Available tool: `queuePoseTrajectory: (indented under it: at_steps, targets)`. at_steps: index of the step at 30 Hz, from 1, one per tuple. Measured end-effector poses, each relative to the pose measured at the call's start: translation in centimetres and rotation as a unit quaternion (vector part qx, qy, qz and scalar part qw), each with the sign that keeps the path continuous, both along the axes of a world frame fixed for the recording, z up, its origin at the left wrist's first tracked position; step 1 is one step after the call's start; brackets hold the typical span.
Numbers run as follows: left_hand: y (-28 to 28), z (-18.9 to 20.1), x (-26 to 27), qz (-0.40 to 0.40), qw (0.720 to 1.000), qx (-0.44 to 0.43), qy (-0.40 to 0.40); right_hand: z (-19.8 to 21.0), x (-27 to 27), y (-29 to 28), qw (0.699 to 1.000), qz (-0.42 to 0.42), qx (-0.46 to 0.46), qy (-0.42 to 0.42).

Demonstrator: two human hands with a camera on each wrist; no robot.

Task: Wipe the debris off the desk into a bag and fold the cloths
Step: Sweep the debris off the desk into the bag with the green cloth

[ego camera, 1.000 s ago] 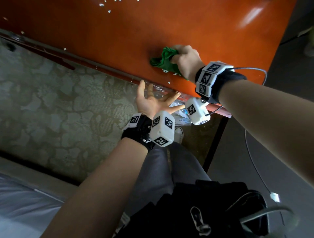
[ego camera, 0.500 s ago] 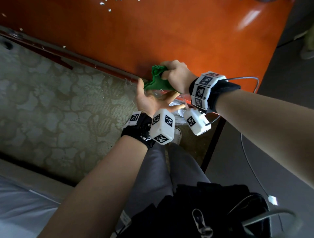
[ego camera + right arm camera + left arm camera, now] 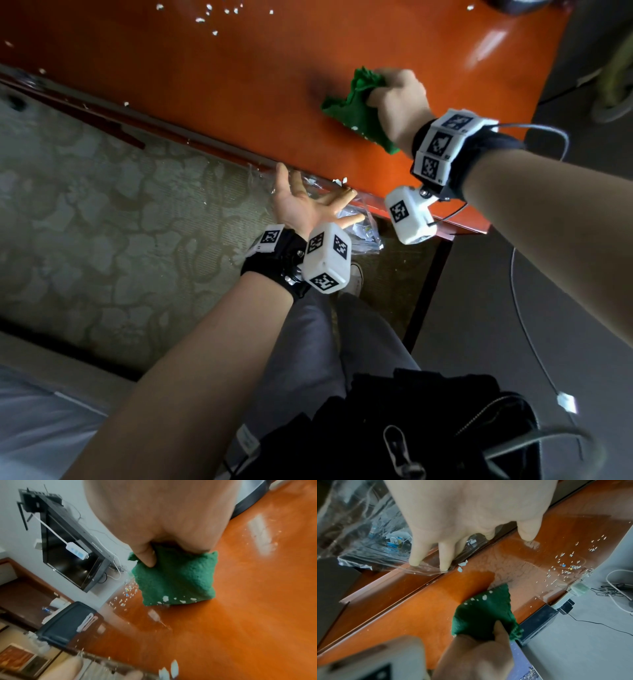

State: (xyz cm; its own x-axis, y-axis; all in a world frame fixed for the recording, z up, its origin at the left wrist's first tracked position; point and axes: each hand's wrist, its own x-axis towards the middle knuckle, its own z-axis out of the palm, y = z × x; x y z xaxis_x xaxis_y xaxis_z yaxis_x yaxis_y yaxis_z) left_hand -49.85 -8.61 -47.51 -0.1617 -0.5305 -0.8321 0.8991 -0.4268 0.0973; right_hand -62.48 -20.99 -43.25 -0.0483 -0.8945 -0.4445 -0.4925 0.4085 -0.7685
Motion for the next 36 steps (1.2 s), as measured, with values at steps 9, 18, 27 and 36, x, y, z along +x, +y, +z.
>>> queuePoseTrajectory:
  at_steps: [9, 18, 27, 36]
  targets:
    - [0.6, 0.0, -1.4, 0.005, 0.999, -0.01, -0.045, -1.9, 2.6, 5.6, 0.995, 0.089, 0.051, -0.011]
    - [0.6, -0.5, -1.0, -0.035, 0.998, 0.007, -0.059, -0.8, 0.5, 2.8, 0.996, -0.068, 0.01, -0.048]
    - [0.9, -0.9, -1.7, -0.045, 0.996, 0.015, -0.07, -2.0, -0.1, 2.6, 0.999, -0.04, 0.008, -0.019]
    - [0.8, -0.3, -1.9, -0.013, 0.998, 0.011, -0.06, -0.3, 1.6, 5.7, 0.973, 0.214, -0.01, 0.079]
